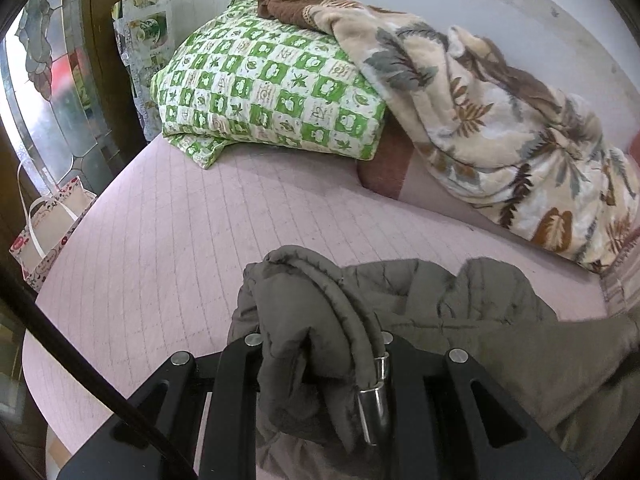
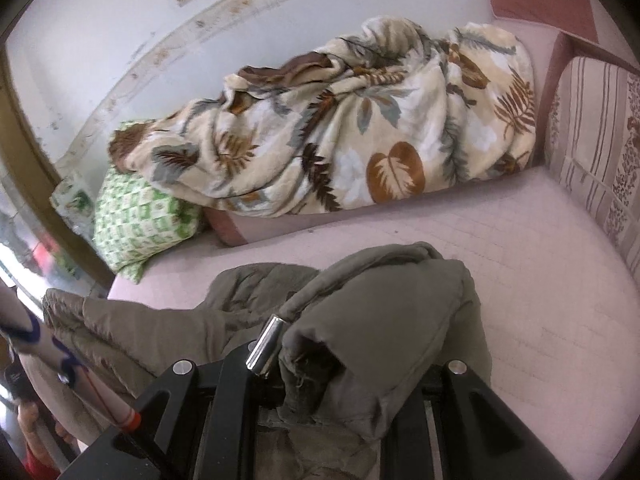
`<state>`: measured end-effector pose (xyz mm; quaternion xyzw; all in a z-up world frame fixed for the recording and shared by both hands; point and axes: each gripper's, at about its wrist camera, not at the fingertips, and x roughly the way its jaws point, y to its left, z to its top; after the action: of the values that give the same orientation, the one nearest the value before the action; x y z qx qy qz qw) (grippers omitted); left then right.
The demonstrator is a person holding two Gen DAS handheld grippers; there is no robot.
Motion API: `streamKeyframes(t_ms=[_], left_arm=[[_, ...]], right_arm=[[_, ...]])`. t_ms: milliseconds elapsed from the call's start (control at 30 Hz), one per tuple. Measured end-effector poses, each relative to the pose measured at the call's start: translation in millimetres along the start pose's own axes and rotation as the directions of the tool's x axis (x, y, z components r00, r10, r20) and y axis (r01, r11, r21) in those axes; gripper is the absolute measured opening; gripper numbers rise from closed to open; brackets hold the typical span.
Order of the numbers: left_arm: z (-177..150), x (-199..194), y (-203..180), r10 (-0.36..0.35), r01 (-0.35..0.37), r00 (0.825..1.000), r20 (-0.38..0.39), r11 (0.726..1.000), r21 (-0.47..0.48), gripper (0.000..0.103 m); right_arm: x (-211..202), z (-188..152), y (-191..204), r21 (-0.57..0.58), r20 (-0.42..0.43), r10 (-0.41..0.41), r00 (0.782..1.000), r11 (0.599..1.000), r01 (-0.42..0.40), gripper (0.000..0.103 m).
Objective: Fold large clothes
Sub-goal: 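Lift the hem with both grippers and fold it up toward the hood, then lower the folded jacket onto the bed and open both grippers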
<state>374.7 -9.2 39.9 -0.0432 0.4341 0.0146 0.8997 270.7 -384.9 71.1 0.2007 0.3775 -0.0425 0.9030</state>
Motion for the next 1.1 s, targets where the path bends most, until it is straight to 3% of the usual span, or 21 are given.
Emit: streamKeyframes(t_ms=[333,600,900,1033,1100], left_arm=[[18,64,-18,0.035,-0.036,0.996,-0.084,0.999,-0.013,0.021],[14,140,-26,0.055,-0.069,0.979,-0.195,0.995,-0.068,0.024],[7,187,-36,0.055,-0.073,0.983,-0.177,0.993,-0.096,0.03],[3,202,-33,0.008,-0.03,0.988,-0.155,0.99,-0.136,0.038],[1,205,-30,-0.037,0.014,0.989,-0.142,0.987,-0.159,0.047]], right_arm=[[65,11,-23,0.037,-0.063,-0.061,0.996,0.997,0.063,0.02],[124,2,-43,0.079,-0.122,-0.074,0.99,0.993,0.084,0.021],[173,-6,-72,0.146,-0.141,-0.02,0.99,0.988,0.041,0.021],[185,-9,-78,0.164,-0.118,-0.002,0.993,0.986,0.021,0.022],[189,-11,-79,0.168,-0.098,0.005,0.995,0.986,0.011,0.022]])
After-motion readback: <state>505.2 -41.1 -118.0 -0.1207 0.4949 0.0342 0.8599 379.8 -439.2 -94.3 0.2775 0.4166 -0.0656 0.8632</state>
